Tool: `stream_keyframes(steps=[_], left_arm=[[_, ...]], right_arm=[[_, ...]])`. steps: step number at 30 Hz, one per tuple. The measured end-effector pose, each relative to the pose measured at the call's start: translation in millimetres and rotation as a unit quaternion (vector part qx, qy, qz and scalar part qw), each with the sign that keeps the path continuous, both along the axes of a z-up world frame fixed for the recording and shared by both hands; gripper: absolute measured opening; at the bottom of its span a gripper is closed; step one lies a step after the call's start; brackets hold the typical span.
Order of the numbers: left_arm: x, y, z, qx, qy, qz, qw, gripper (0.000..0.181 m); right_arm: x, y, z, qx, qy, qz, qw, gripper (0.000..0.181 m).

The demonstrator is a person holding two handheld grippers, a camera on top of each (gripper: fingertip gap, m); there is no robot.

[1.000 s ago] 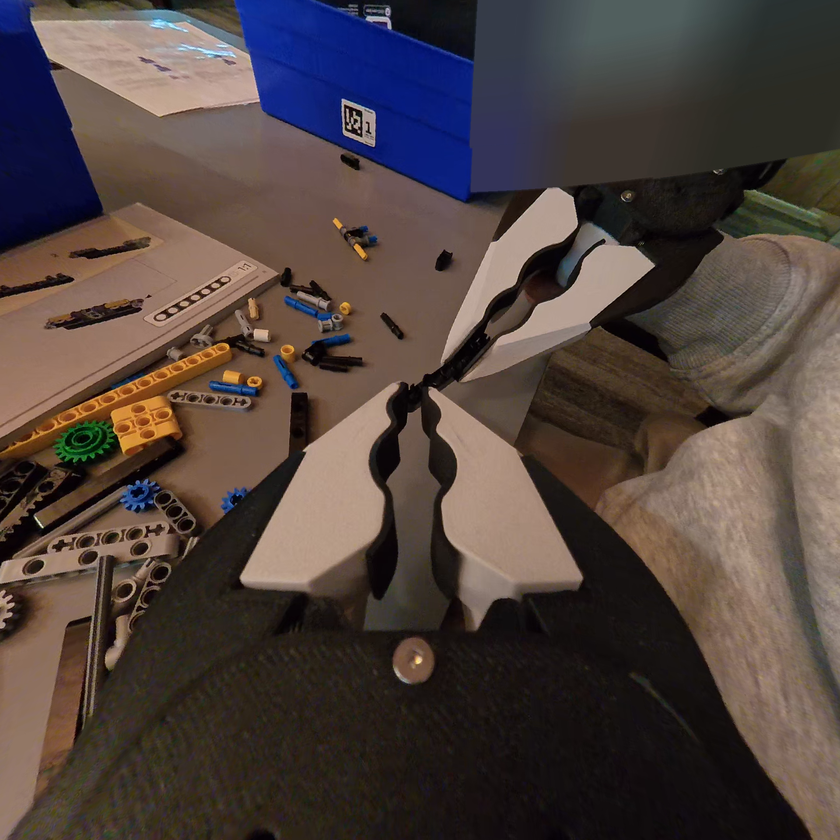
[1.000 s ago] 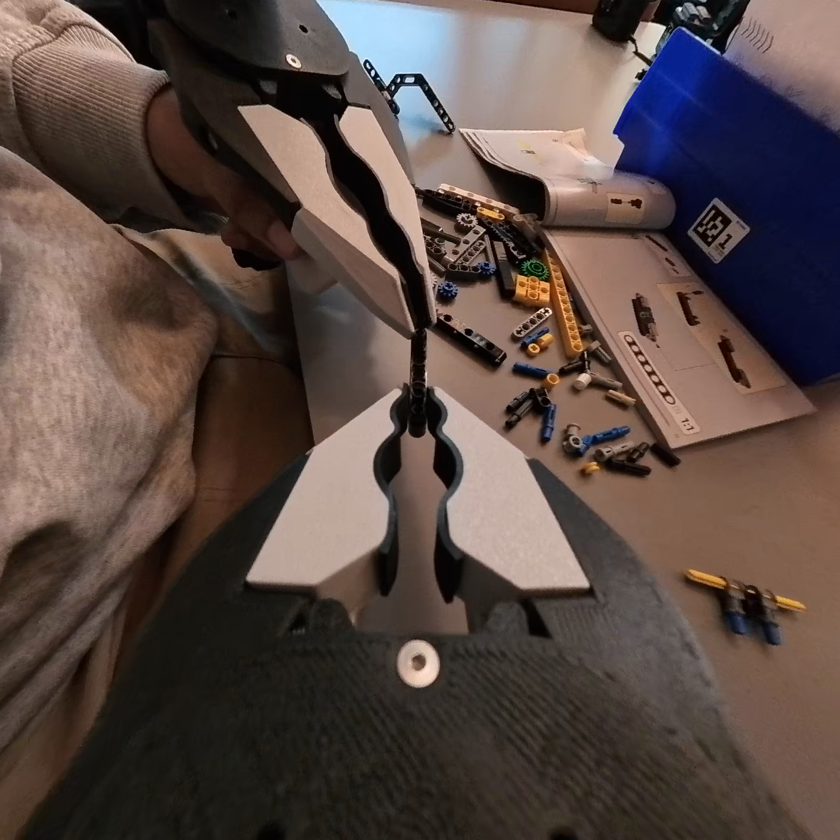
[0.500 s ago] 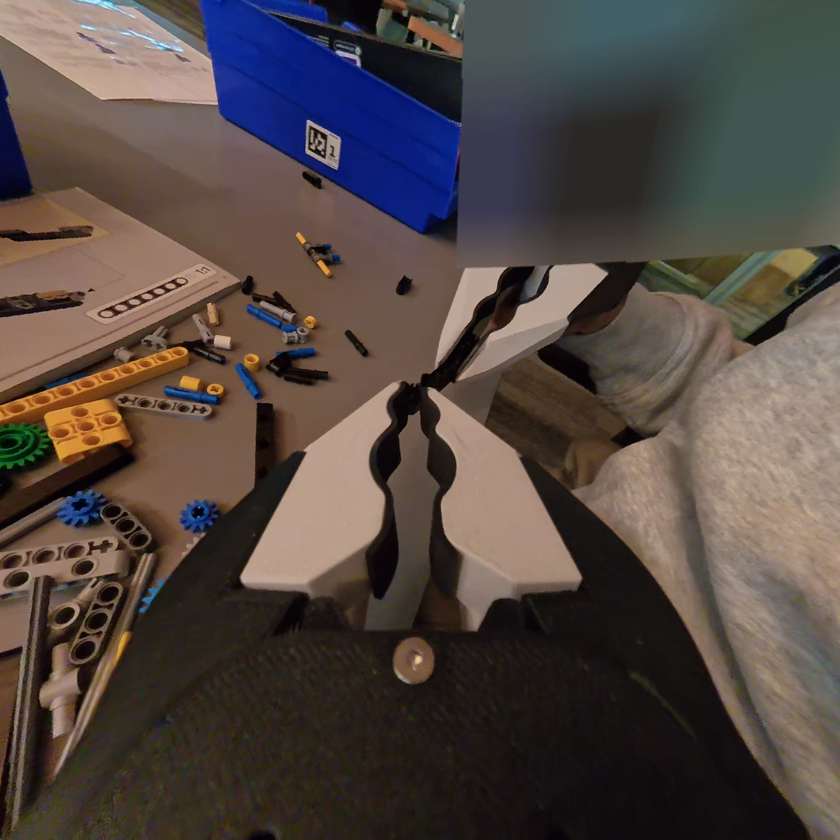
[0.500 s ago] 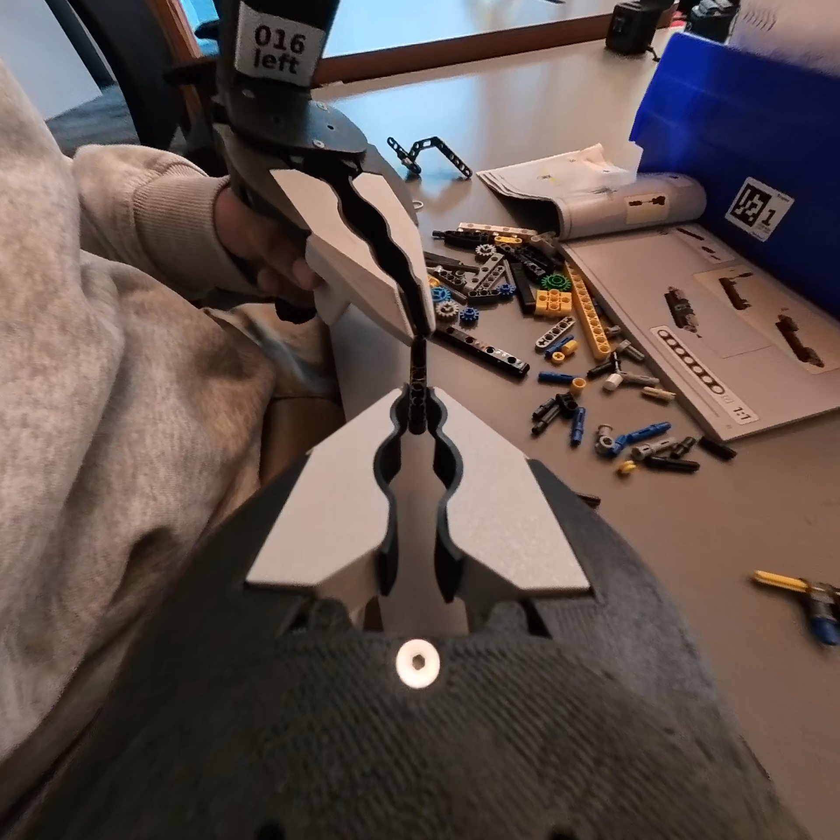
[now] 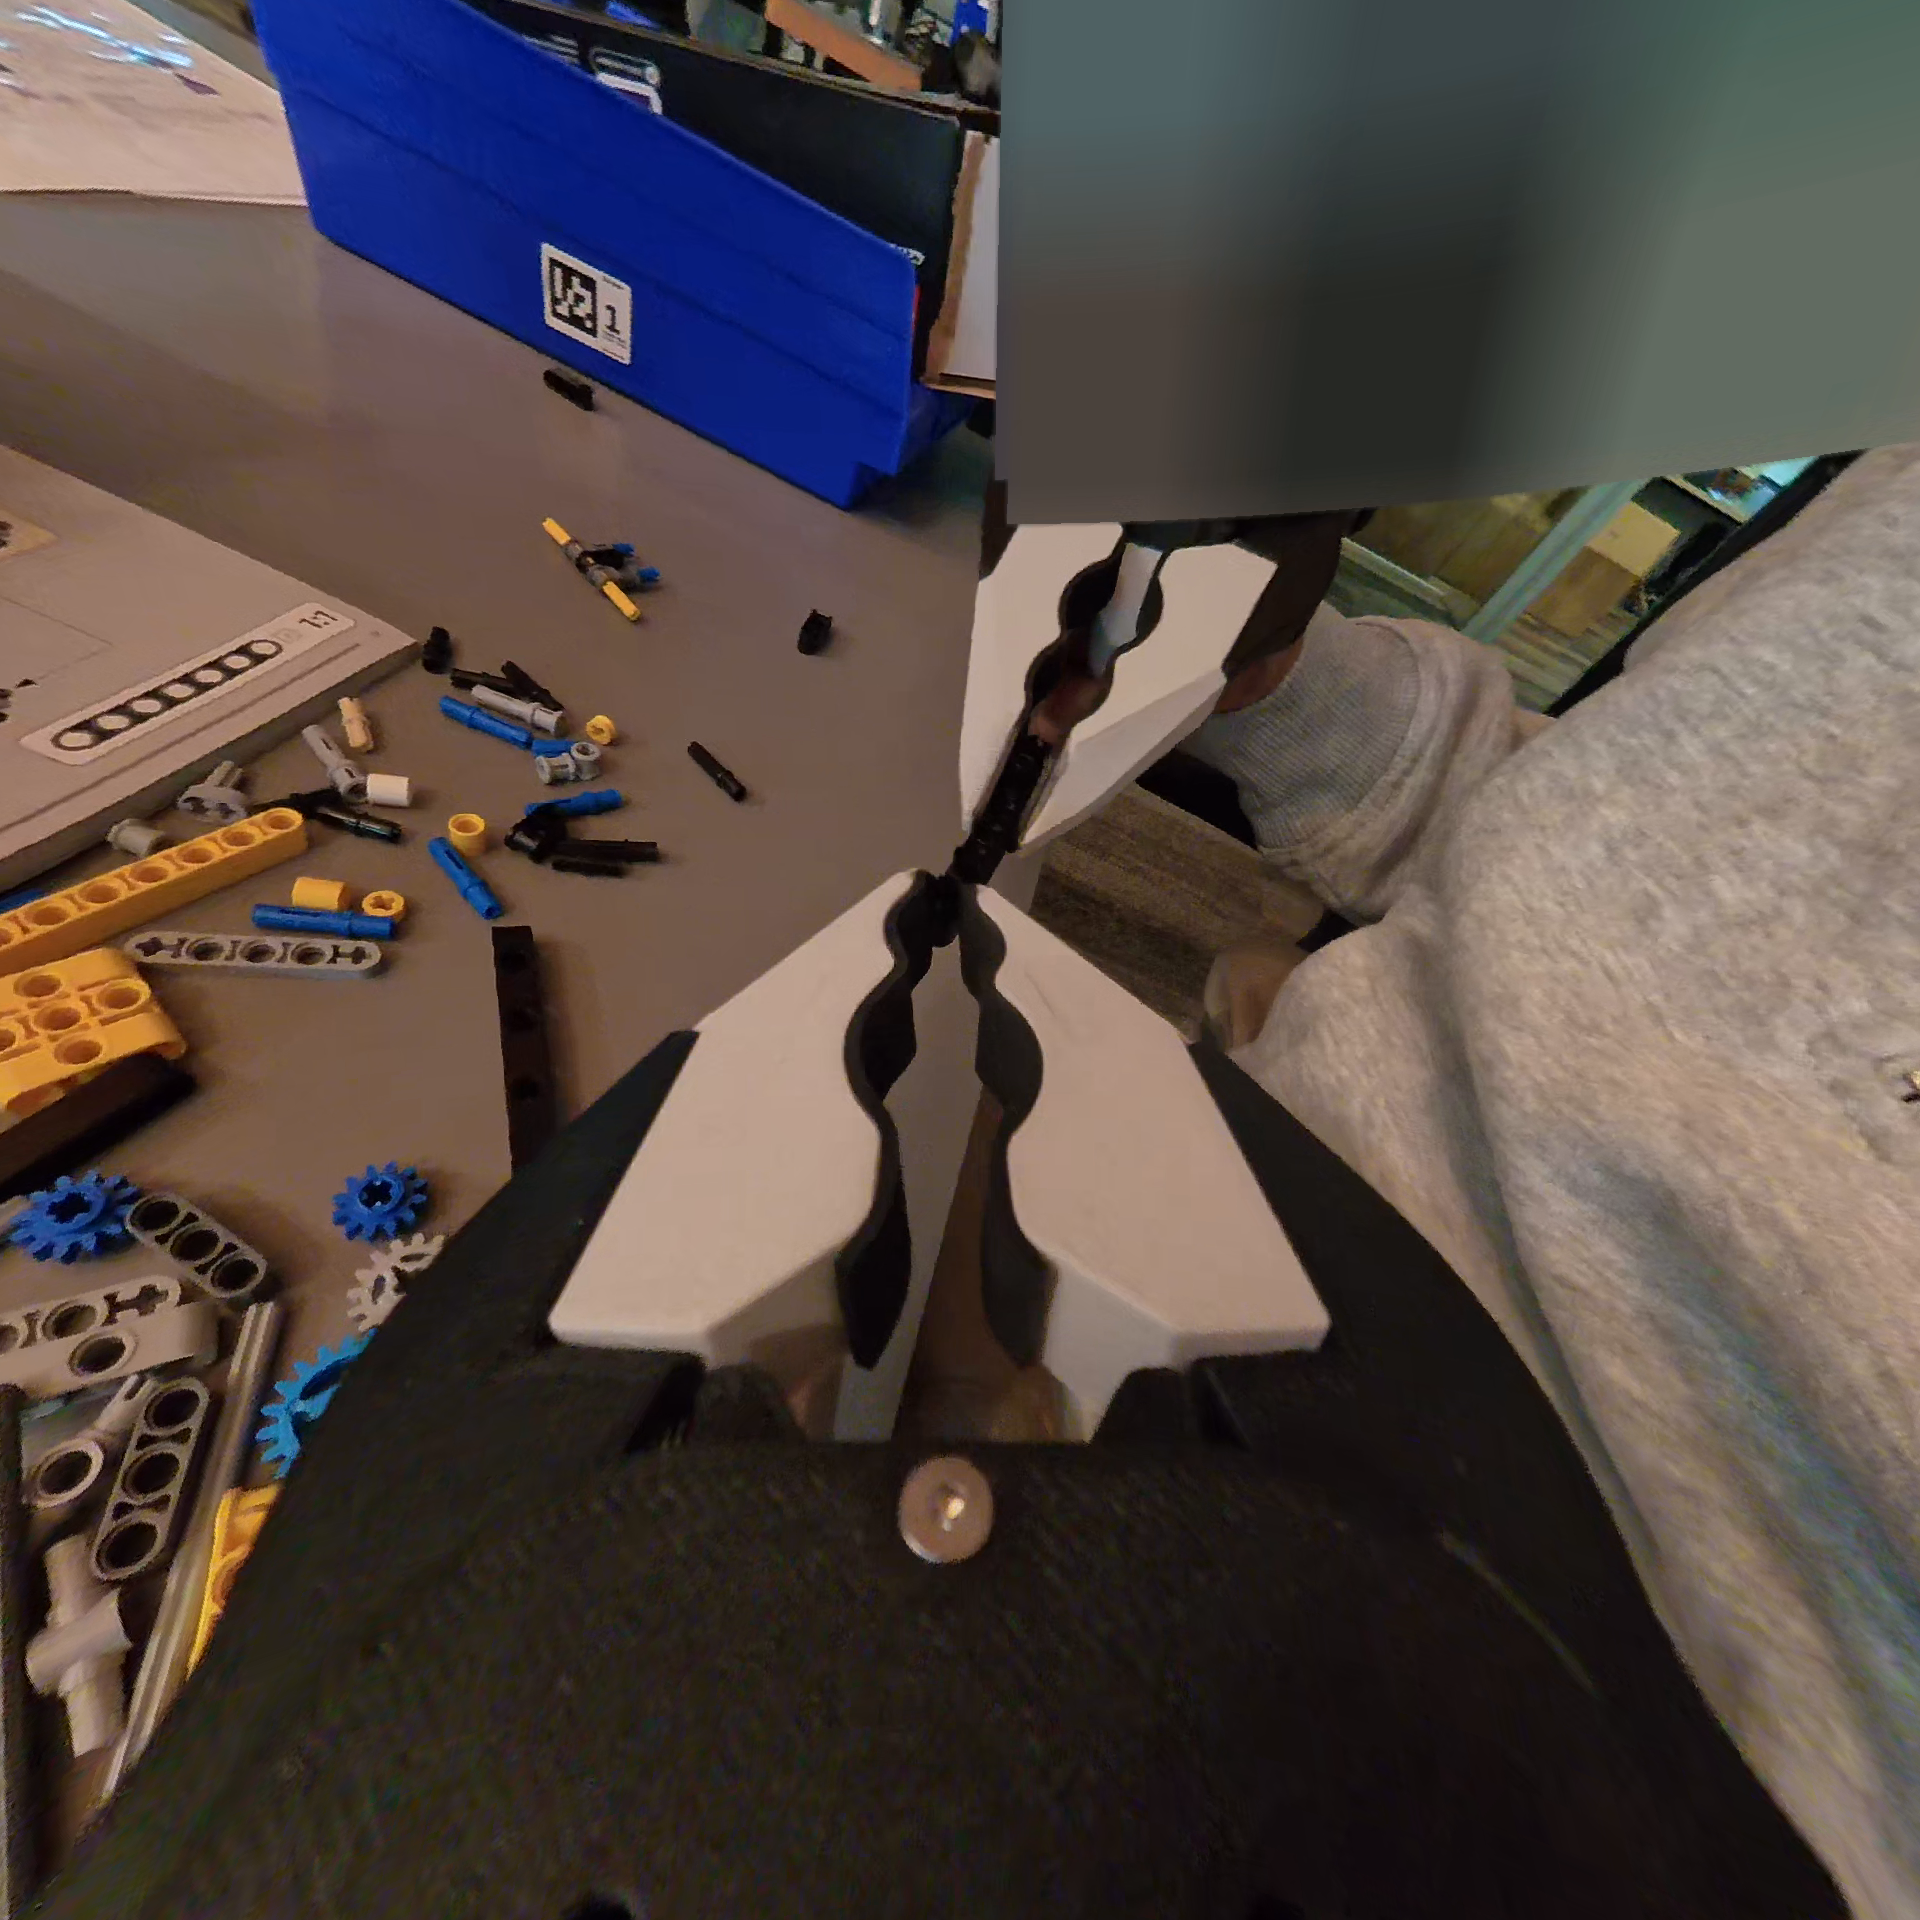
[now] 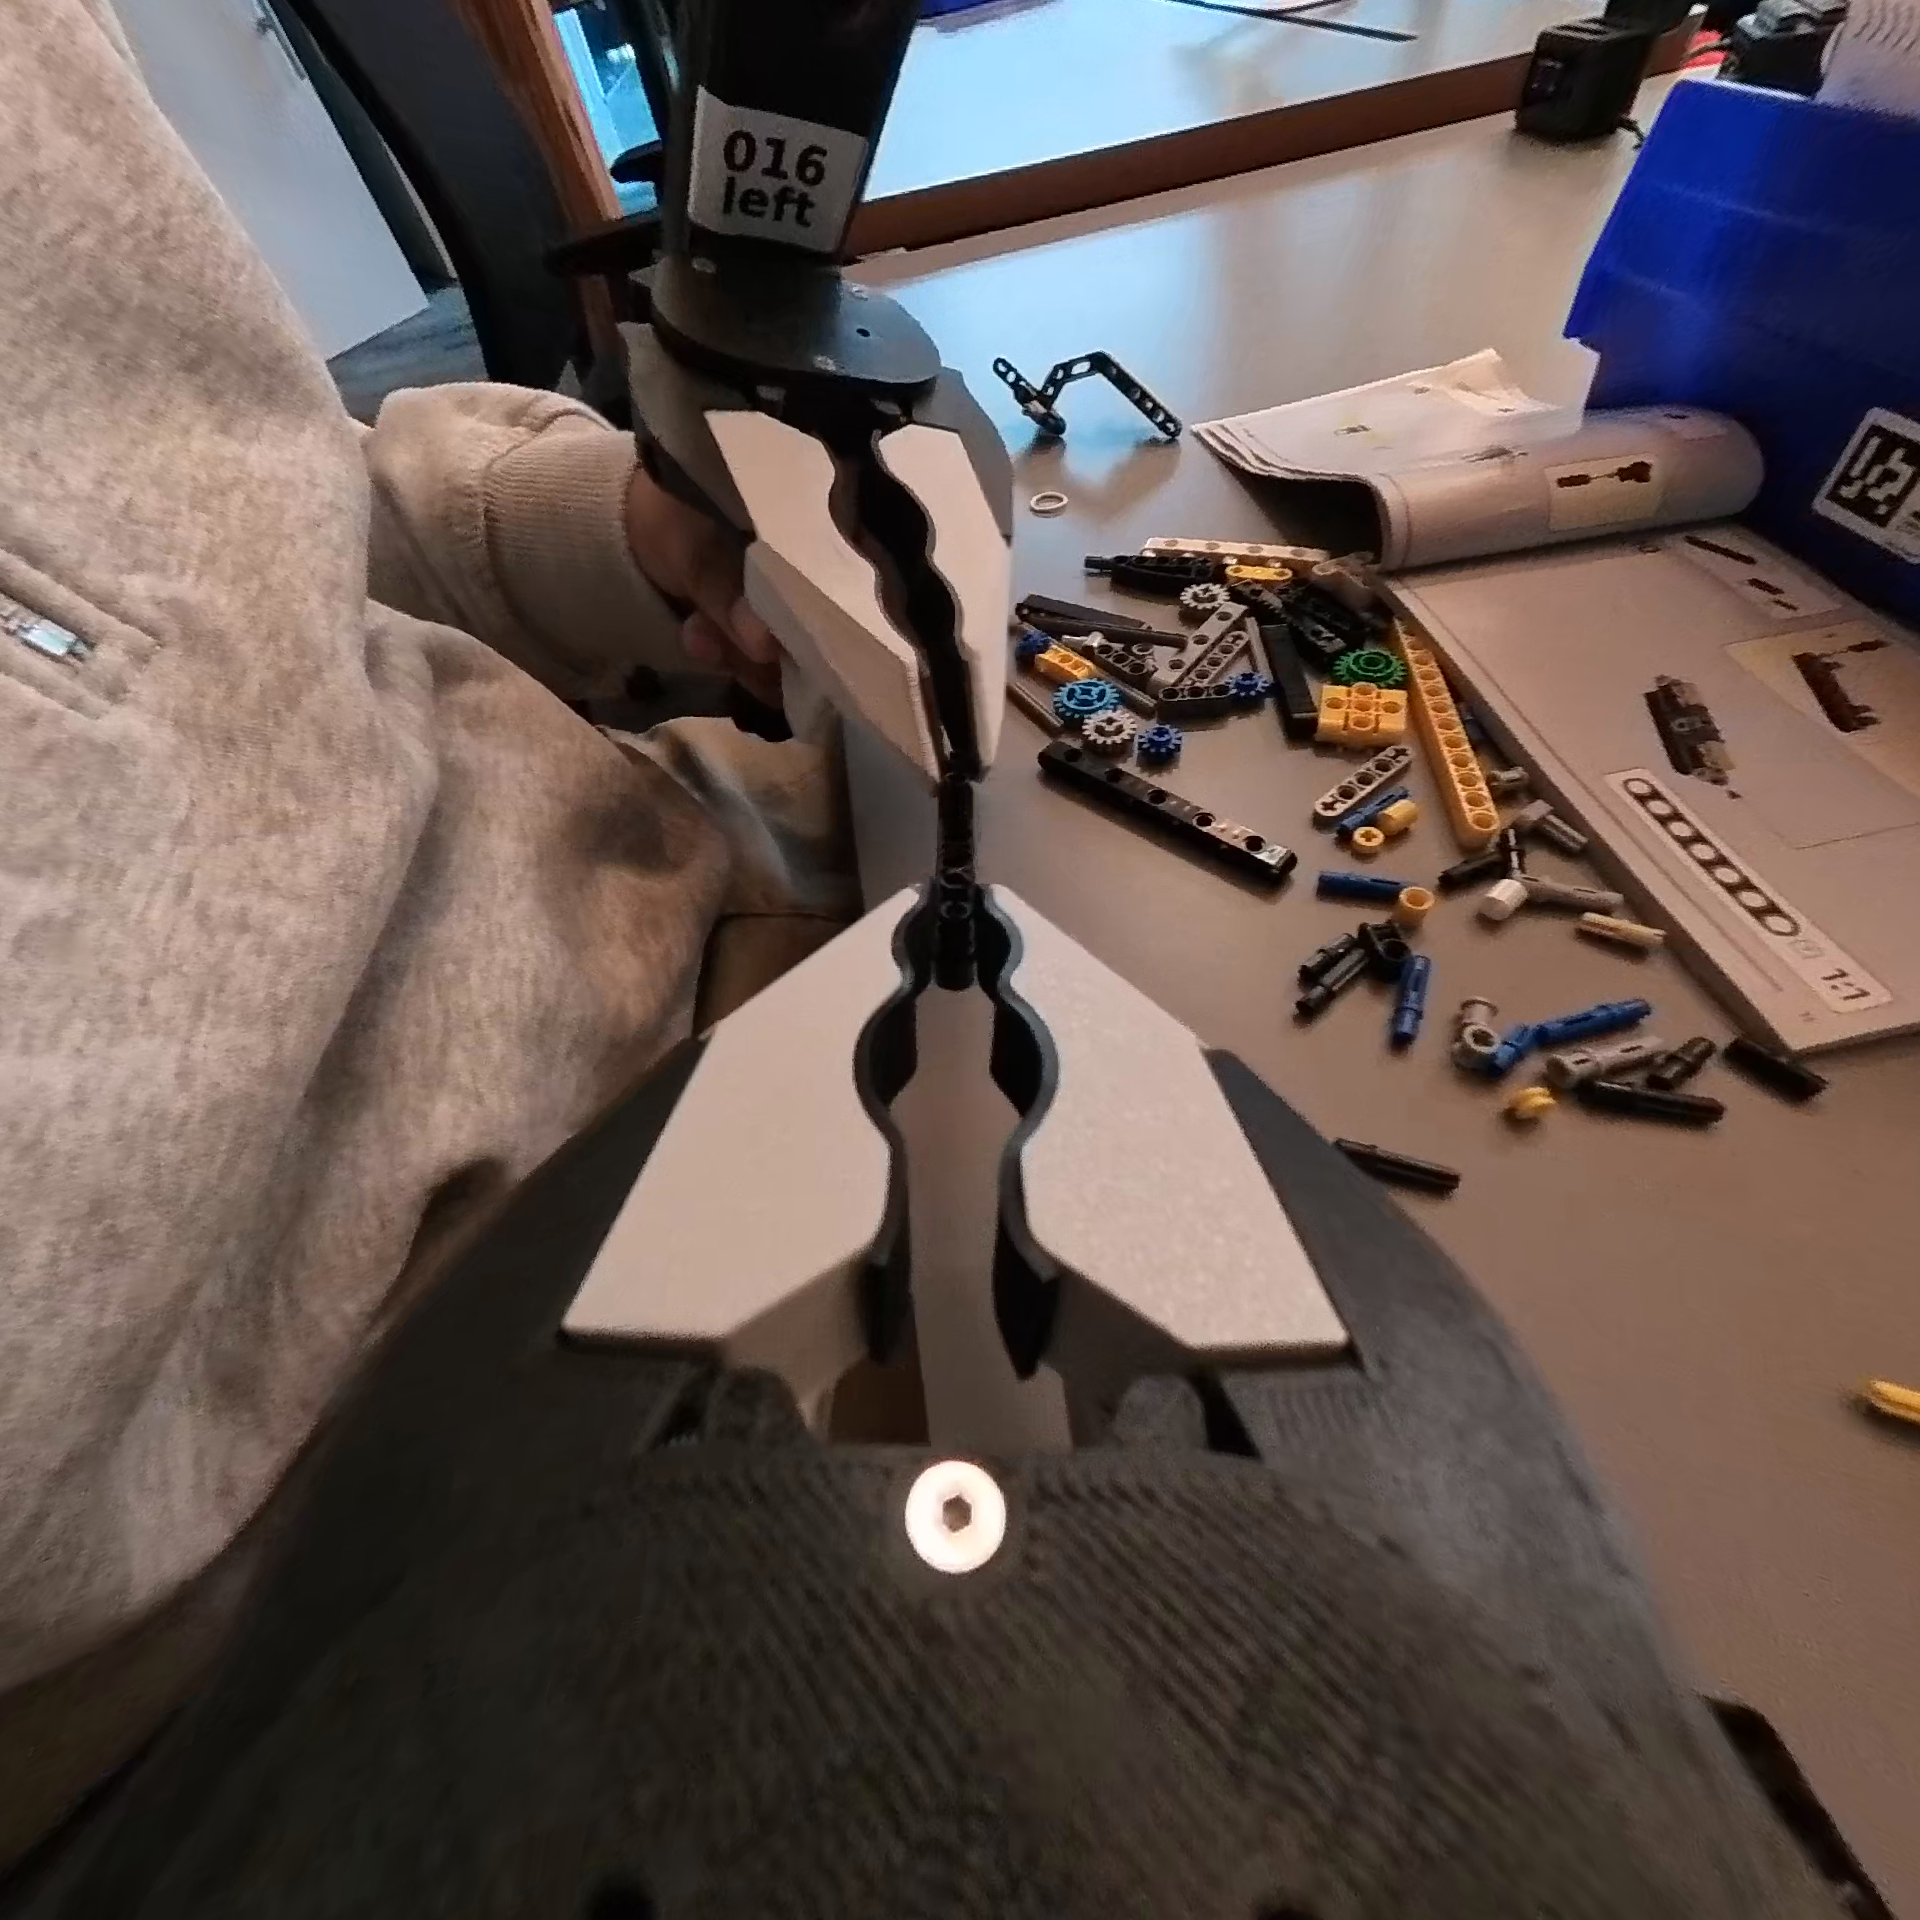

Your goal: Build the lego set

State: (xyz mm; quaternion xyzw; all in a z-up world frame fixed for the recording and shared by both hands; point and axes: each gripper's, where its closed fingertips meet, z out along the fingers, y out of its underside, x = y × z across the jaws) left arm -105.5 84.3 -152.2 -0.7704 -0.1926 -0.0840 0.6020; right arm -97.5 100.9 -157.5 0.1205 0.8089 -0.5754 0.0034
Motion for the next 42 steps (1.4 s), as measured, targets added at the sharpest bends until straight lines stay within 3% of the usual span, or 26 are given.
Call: stream_keyframes(steps=[16,29,42], left_arm=[[40.0,-8.5,8.1,0.018,-0.009,-0.135,0.991,0.002],[1.8,-1.2,8.6,0.016,0.011,0.01,1.0,0.01],[-6.7,4.0,19.1,0.034,0.029,0.077,0.996,0.003]], right_arm=[[32.9,-7.3,6.0,-0.029,-0.048,0.096,0.994,0.005],[3.2,-1.1,7.6,-0.023,-0.012,0.012,1.0,0.005],[-7.1,0.4,17.7,-0.037,0.009,-0.02,0.999,0.005]])
